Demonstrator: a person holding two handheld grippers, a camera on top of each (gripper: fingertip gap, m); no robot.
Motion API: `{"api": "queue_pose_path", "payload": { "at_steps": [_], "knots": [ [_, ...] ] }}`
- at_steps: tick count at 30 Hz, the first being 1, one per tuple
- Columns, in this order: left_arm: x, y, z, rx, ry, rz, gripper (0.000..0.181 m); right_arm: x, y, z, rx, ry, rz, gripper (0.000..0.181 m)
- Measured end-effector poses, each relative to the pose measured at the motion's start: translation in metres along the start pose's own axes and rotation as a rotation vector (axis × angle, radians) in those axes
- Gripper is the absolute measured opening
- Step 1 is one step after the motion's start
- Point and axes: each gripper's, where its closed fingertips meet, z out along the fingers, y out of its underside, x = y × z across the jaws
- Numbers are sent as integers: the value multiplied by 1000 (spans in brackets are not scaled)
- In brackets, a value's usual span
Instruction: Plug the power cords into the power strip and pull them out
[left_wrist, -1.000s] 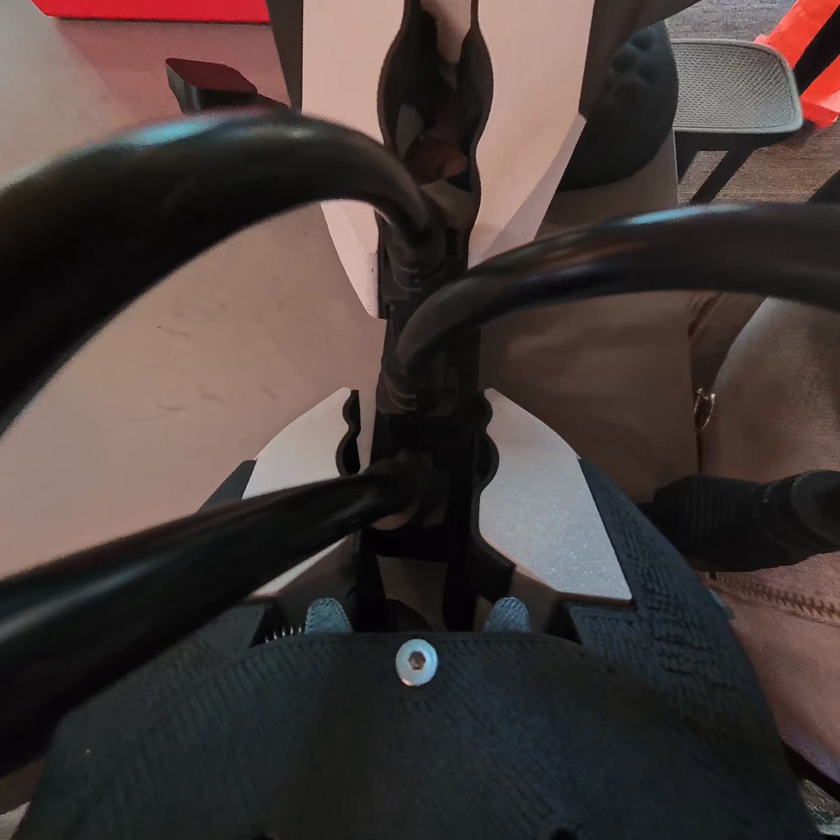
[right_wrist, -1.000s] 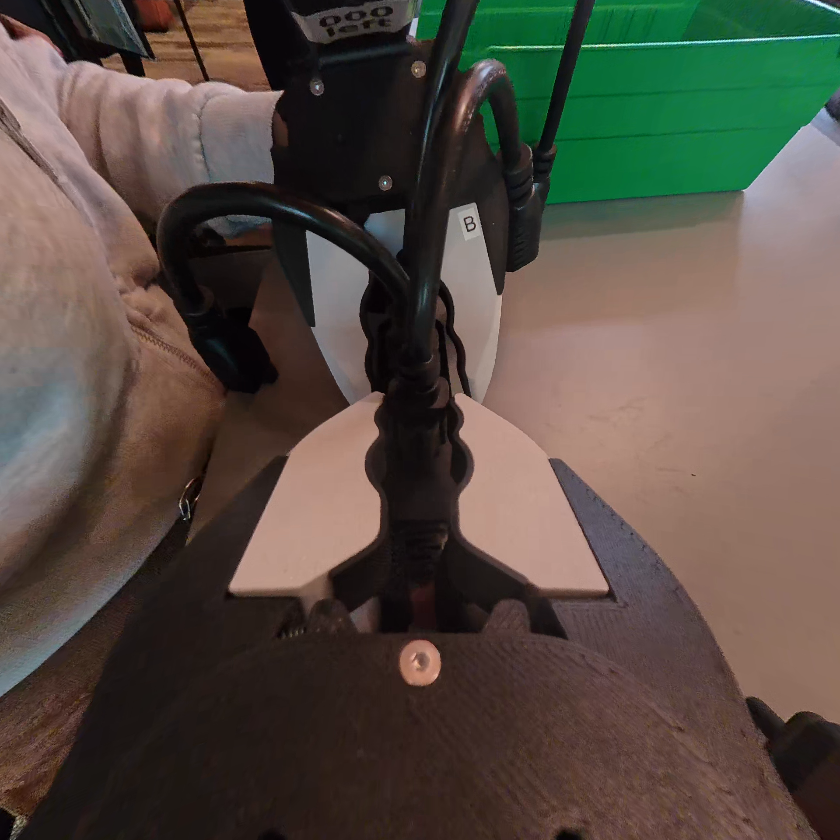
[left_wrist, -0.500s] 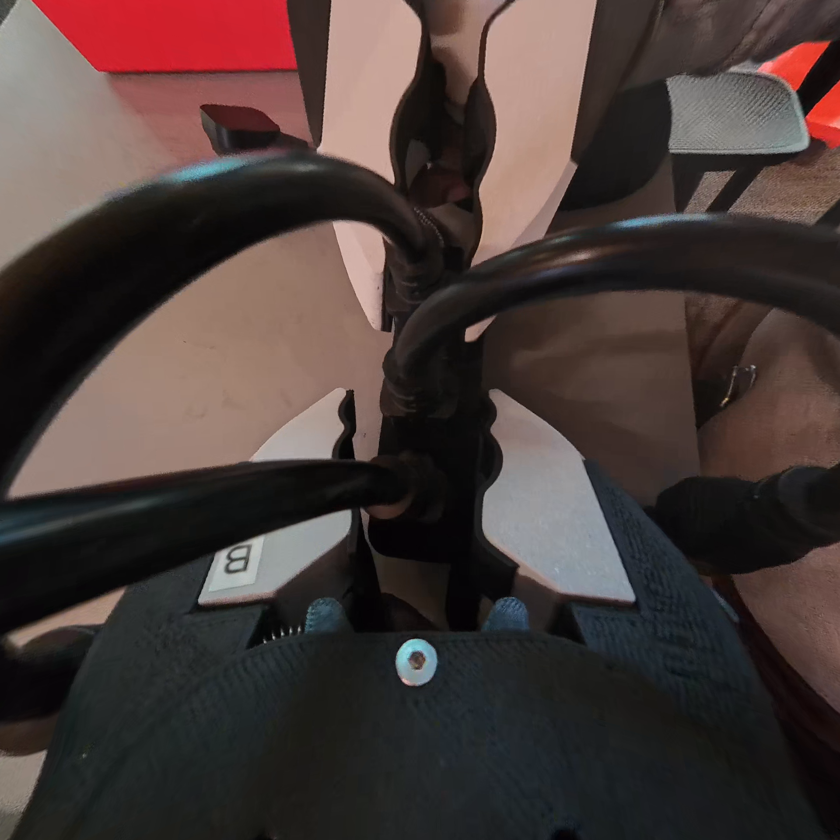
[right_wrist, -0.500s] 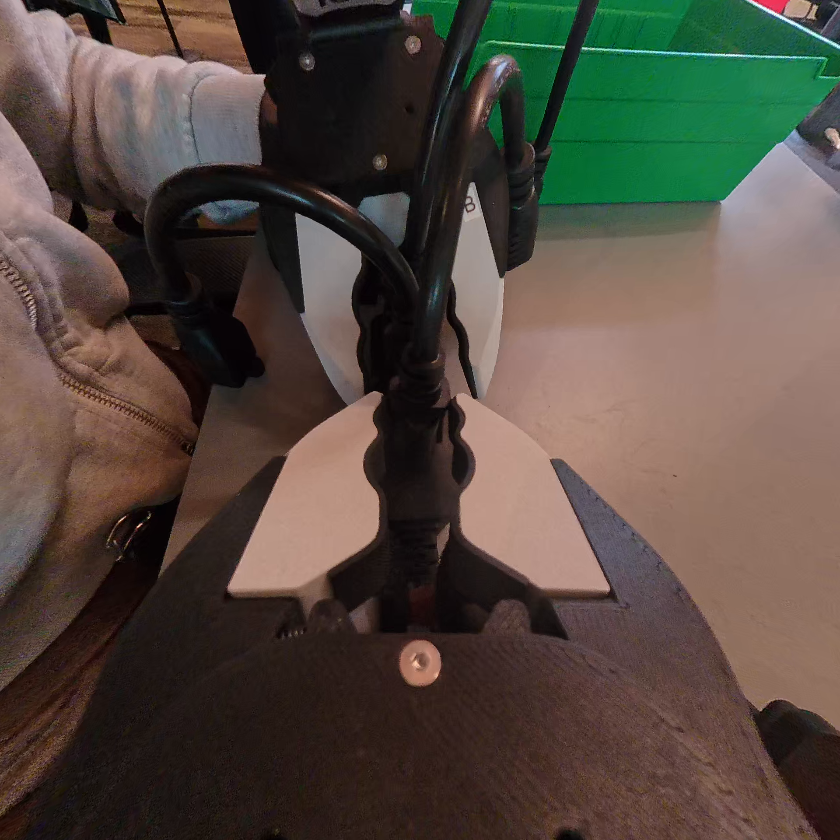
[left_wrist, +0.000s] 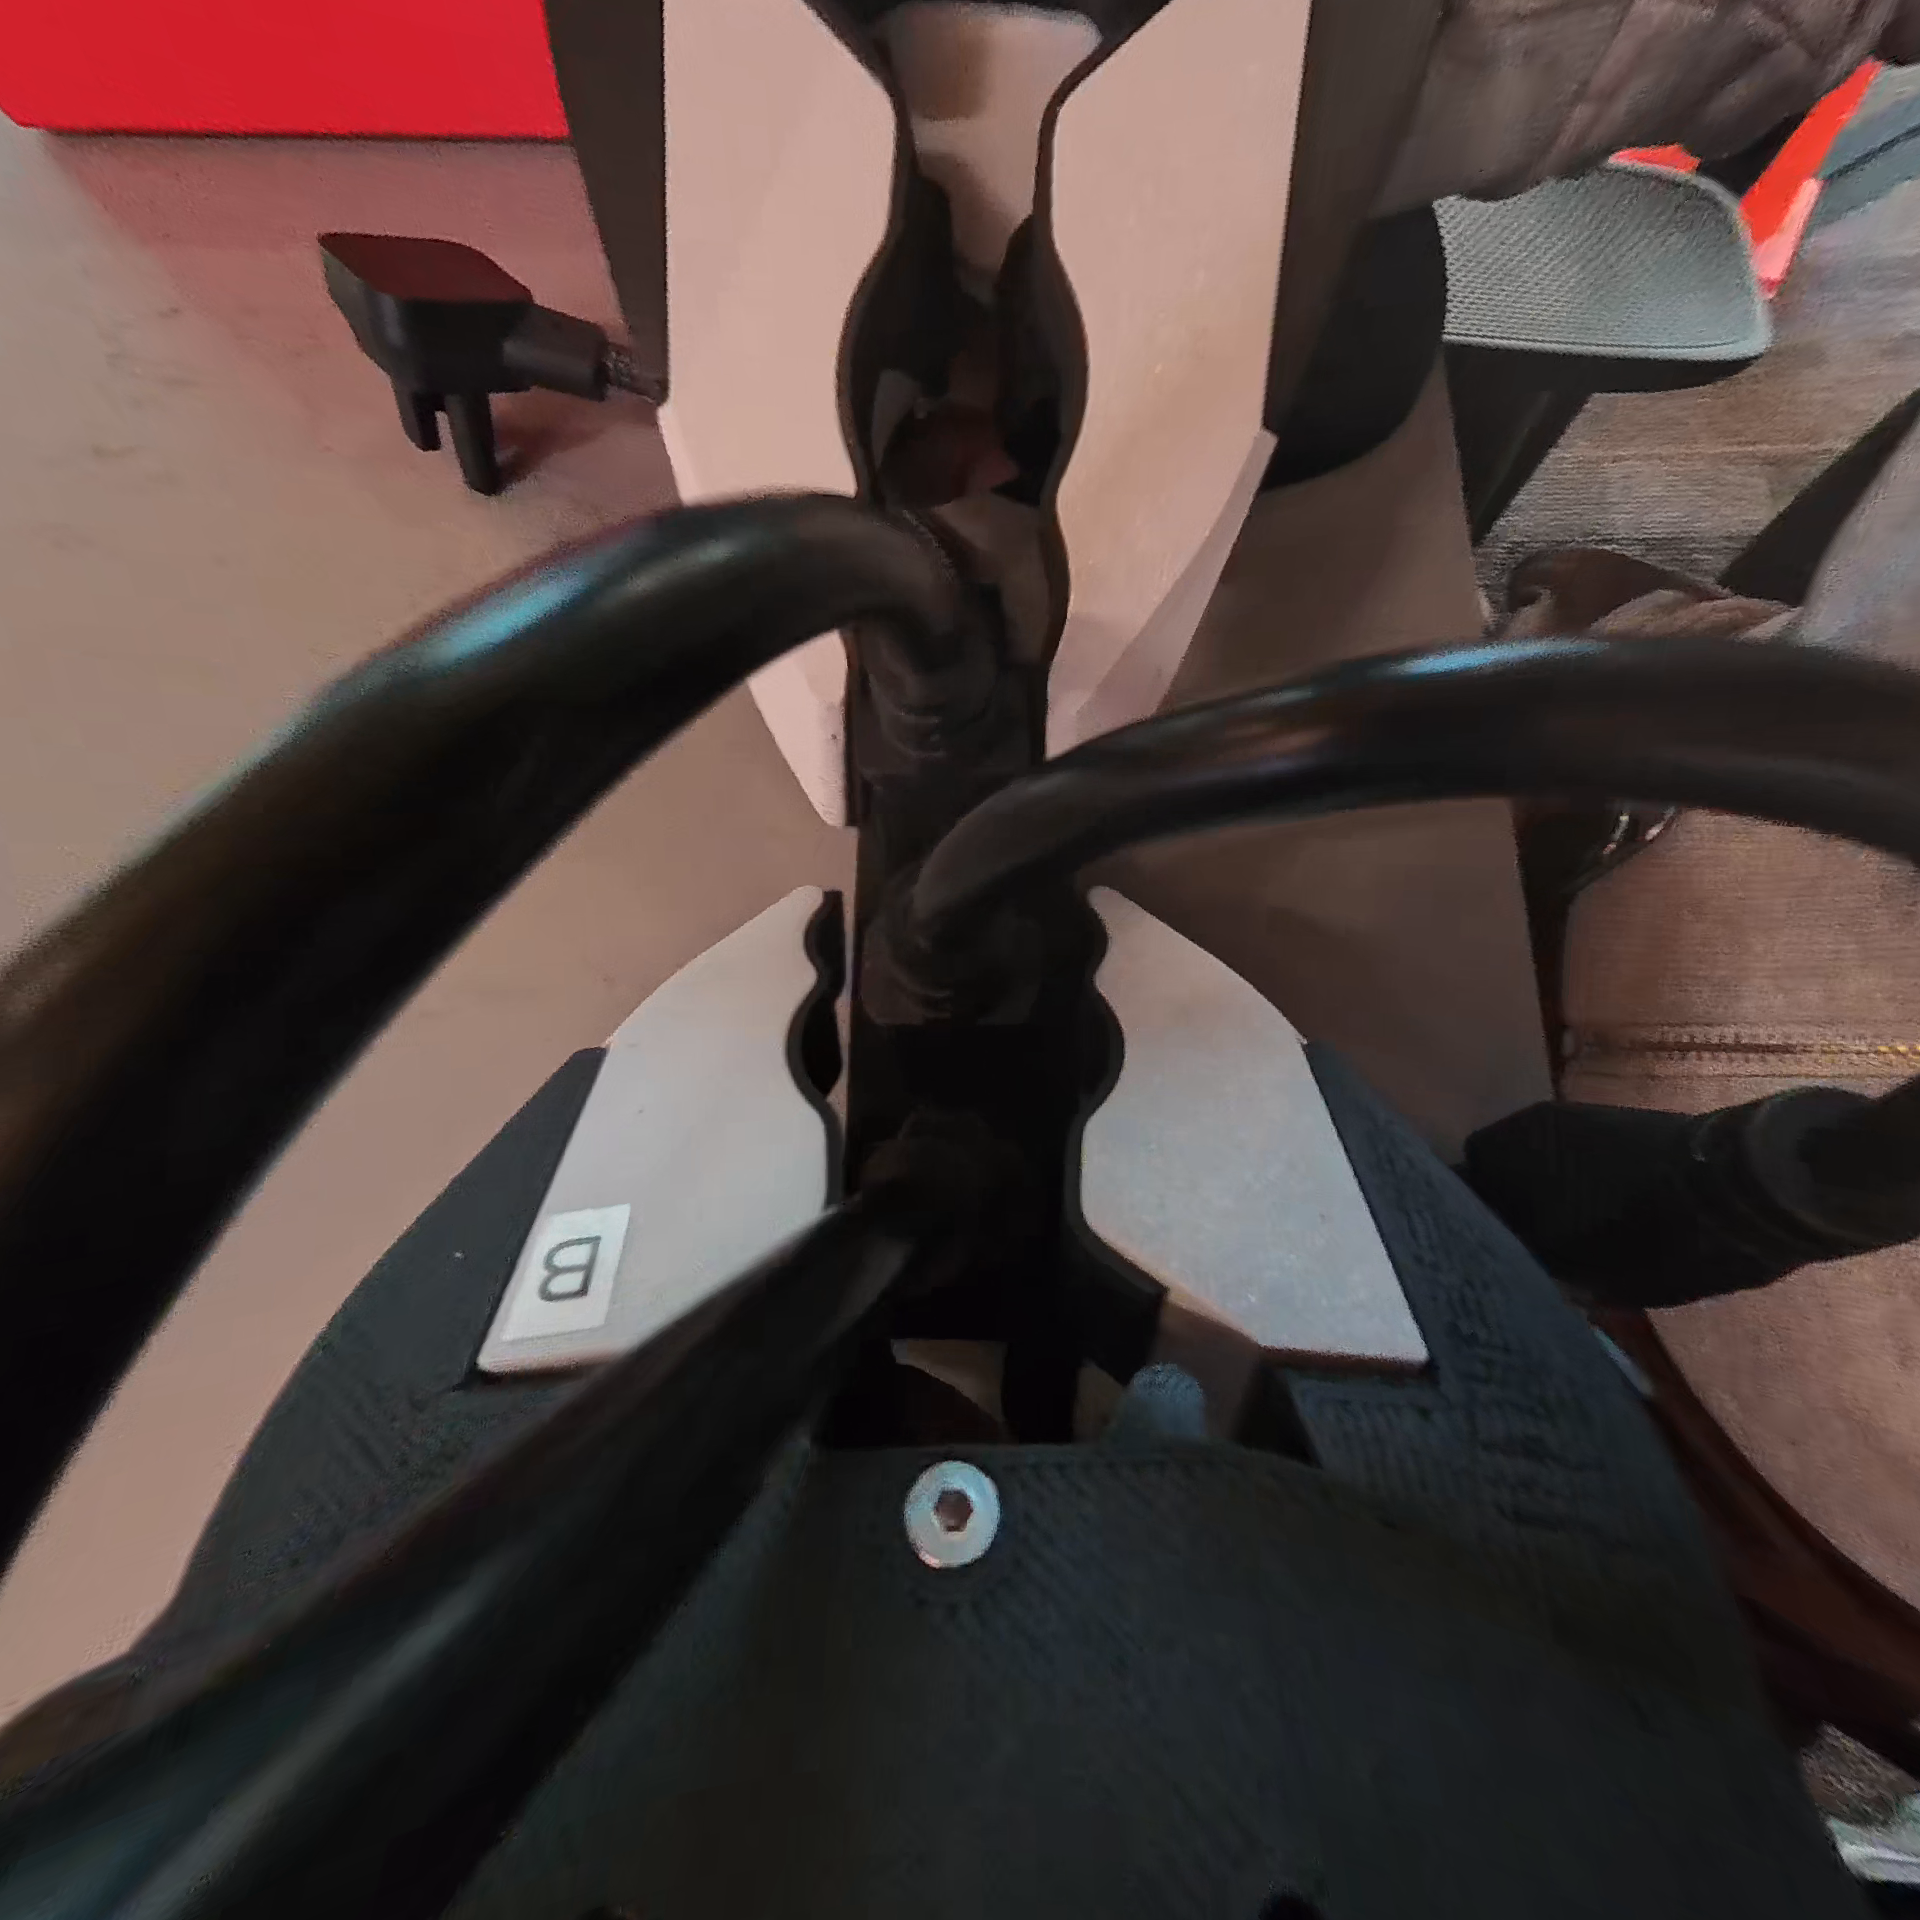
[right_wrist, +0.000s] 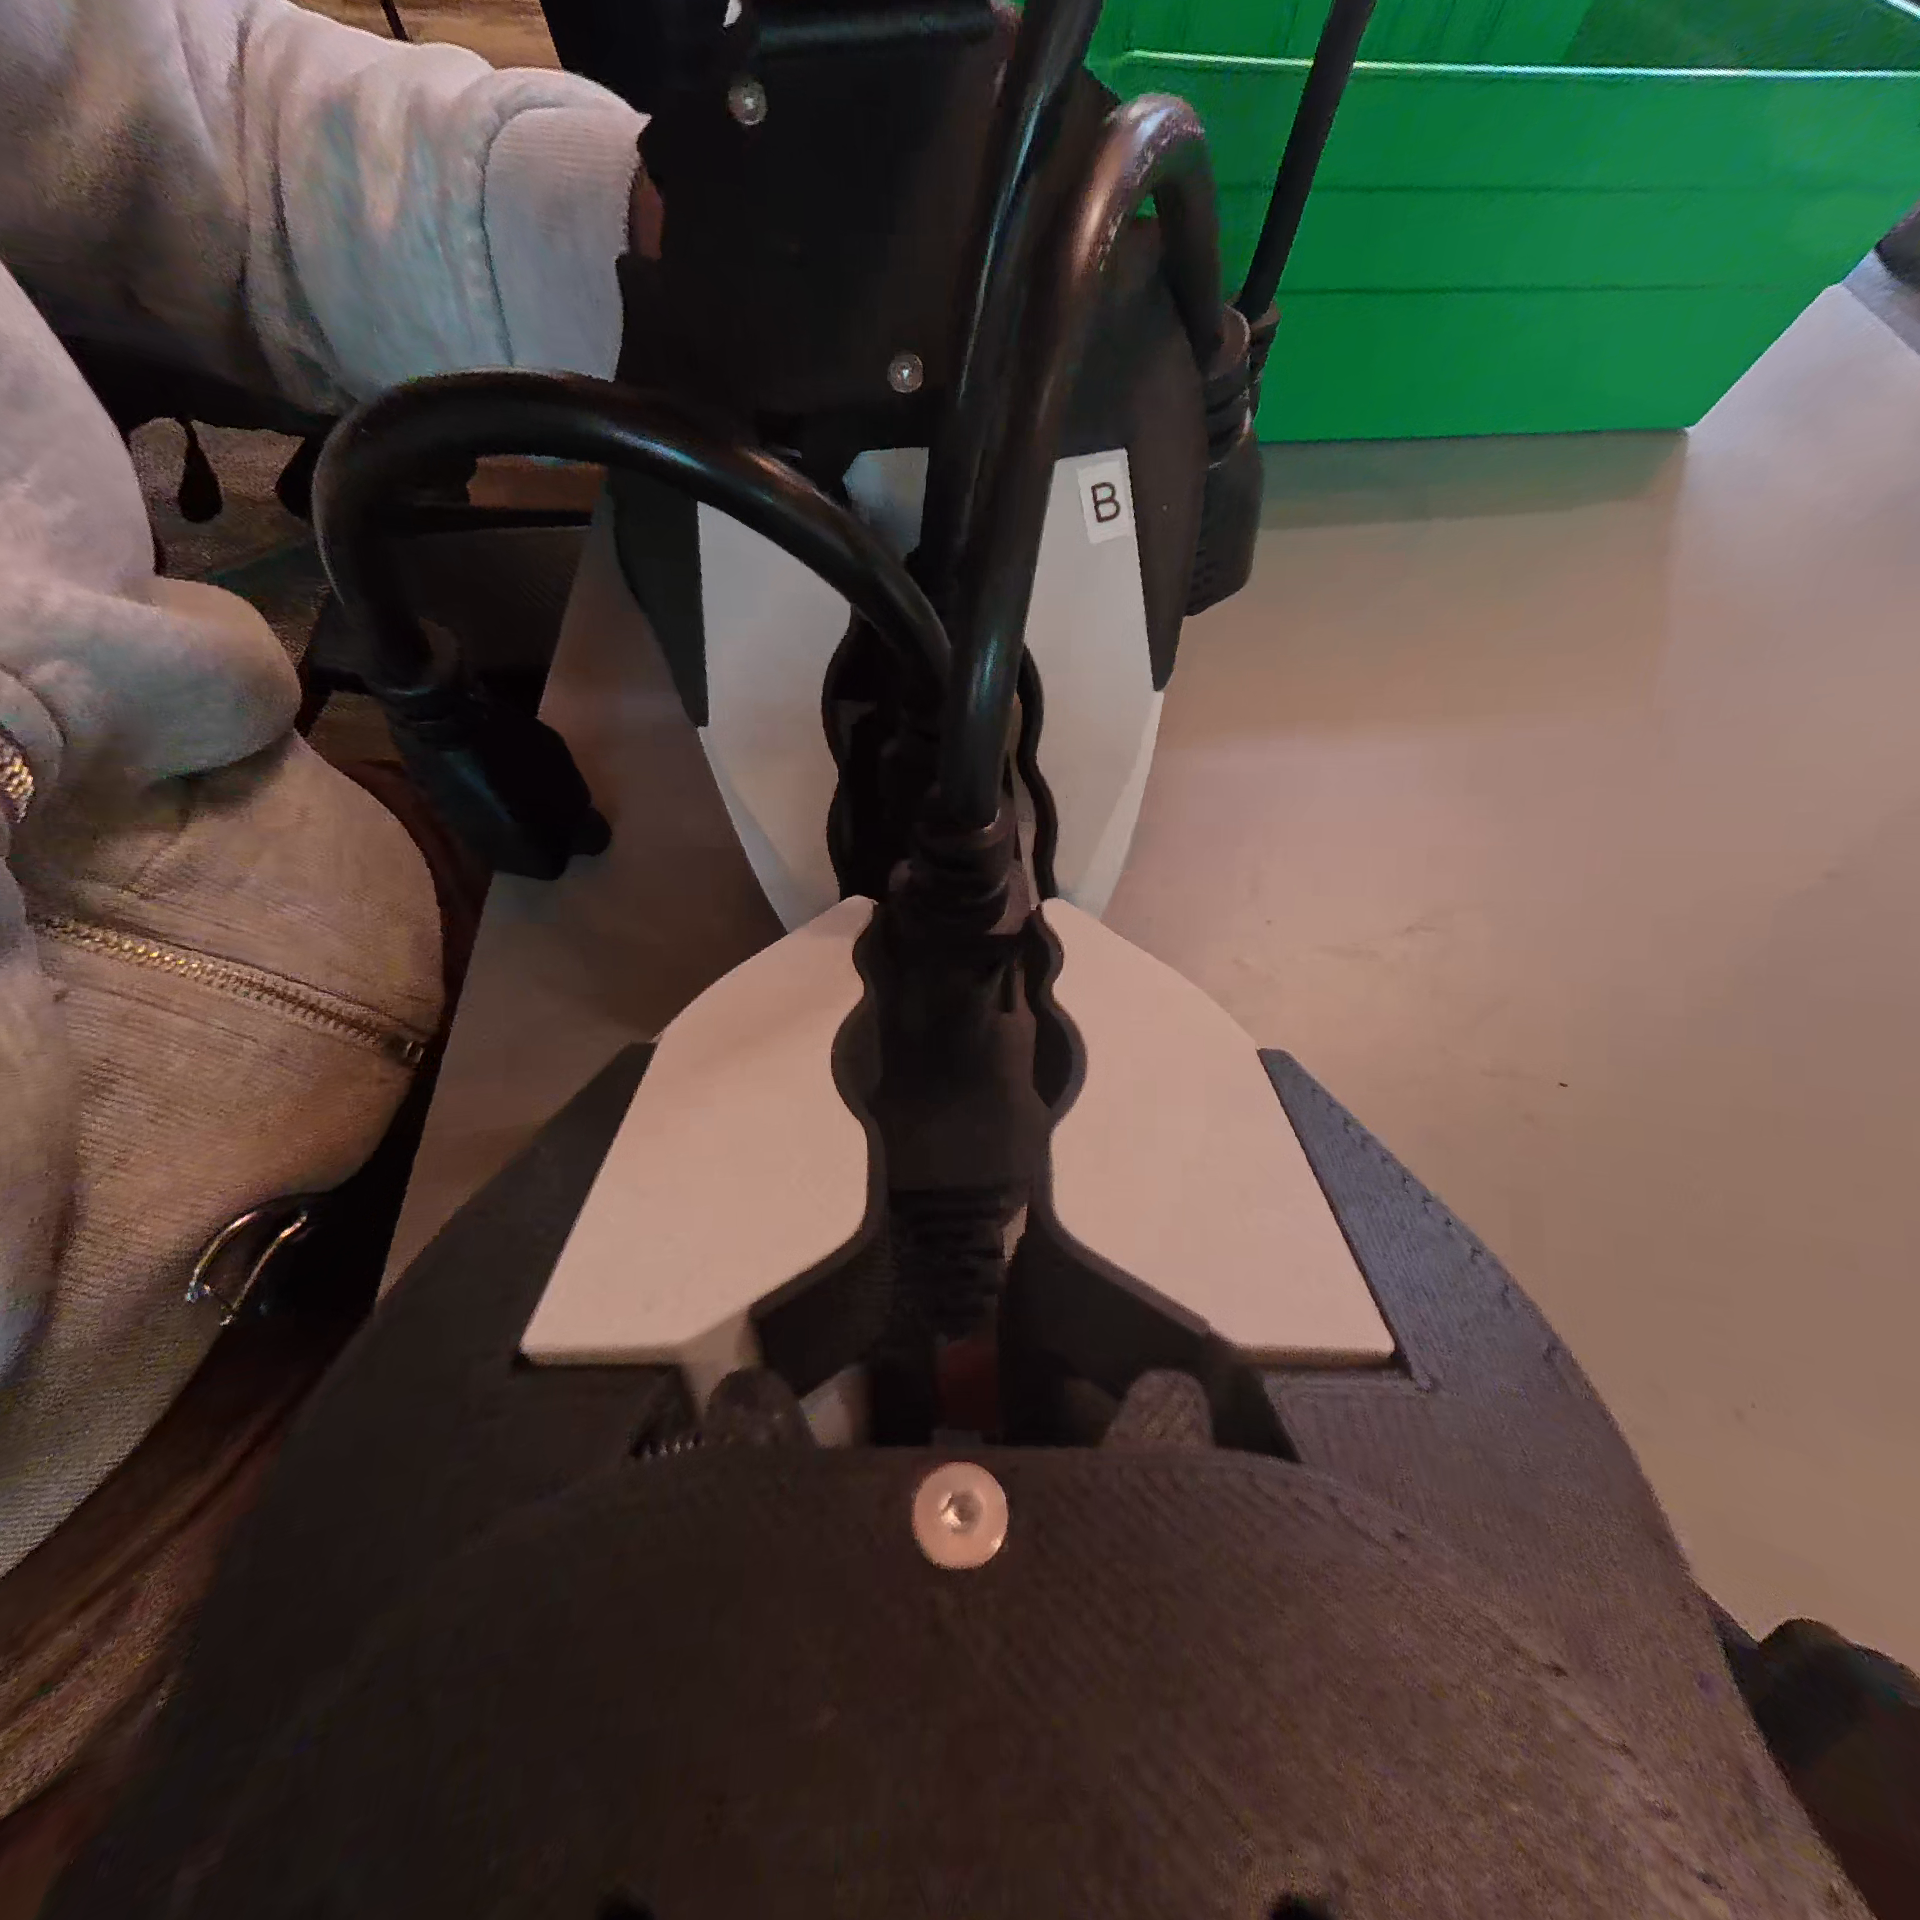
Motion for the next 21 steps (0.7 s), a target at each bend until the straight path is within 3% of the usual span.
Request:
{"api": "queue_pose_path", "payload": {
  "at_steps": [13,17,21],
  "knots": [
    [8,5,-1,-43,9,31,41,-5,-1,3,-78,-11,-39,26],
    [8,4,-2,-27,27,33,41,-6,-2,4,-27,-60,-1,25],
    [7,-1,-1,2,30,26,61,-5,-2,5,-20,-47,0,25]
  ]
}}
